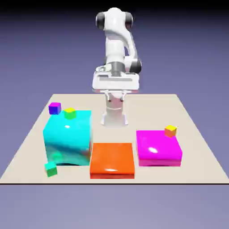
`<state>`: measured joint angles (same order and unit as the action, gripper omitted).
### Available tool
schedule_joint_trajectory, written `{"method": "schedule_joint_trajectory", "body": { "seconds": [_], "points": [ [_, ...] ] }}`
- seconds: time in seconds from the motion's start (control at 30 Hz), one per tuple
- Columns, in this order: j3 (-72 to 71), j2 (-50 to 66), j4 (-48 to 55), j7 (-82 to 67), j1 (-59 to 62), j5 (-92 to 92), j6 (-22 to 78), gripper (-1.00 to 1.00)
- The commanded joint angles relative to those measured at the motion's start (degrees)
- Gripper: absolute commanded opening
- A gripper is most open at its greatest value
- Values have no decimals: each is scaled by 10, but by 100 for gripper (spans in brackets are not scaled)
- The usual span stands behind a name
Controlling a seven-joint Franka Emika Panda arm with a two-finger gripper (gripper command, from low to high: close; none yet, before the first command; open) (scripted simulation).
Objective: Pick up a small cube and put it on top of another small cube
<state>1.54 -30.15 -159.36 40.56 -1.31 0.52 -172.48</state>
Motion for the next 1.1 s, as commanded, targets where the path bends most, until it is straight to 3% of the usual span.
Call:
{"method": "schedule_joint_trajectory", "body": {
  "seconds": [0.0,1.07],
  "points": [
    [13,21,14,-16,-5,4,13,0],
    [422,685,450,-519,-170,144,419,0]
  ]
}}
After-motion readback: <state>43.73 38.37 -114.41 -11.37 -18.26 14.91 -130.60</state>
